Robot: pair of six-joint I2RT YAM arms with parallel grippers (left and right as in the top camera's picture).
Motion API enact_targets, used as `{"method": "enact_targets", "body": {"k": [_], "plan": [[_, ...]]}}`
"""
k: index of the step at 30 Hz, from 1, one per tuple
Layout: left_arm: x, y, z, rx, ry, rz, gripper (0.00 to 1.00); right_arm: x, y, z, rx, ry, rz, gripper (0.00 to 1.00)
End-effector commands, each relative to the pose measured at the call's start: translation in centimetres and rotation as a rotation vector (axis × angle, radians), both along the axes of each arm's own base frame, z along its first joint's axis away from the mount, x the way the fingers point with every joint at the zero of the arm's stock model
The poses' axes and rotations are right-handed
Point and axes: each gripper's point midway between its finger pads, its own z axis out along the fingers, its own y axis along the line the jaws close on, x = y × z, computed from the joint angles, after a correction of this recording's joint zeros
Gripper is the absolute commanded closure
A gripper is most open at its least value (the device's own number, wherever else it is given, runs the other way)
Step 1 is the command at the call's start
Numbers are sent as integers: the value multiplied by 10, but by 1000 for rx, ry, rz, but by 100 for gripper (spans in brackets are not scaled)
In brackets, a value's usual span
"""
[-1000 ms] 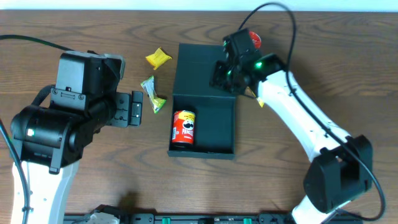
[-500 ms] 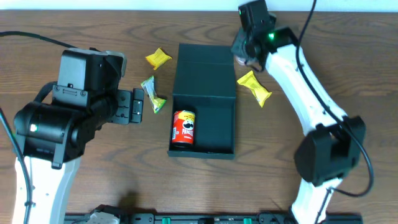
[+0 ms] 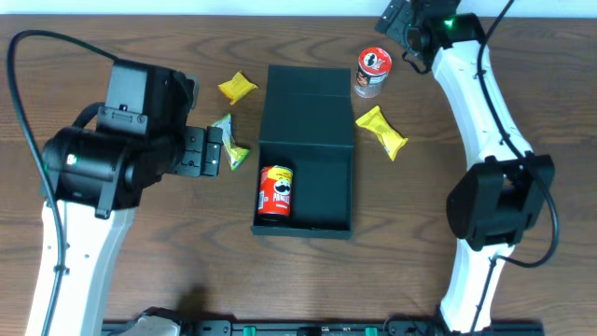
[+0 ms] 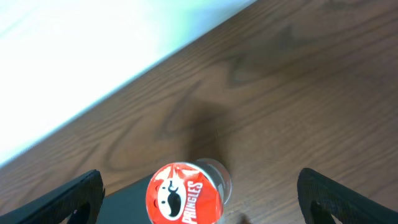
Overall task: Pack container
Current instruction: 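Move the right gripper to the tall red can behind the box and grasp it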
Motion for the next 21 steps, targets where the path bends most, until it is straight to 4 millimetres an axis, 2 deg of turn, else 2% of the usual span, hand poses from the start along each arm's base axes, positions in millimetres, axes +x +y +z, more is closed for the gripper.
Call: {"method": "enact_targets", "body": {"k": [1, 12, 18, 21], "plan": [[0, -6, -7, -22, 35, -14, 5, 5, 16, -16, 54, 24, 20, 1], [-2, -7, -9, -21, 48, -18, 5, 0, 57, -76, 109, 142, 73, 1], [-4, -6, -10, -15, 56, -22, 4, -2, 64, -97, 99, 177, 79, 1], [-4, -6, -11, -11, 59, -25, 5, -2, 63, -100, 95, 183, 77, 1]]}}
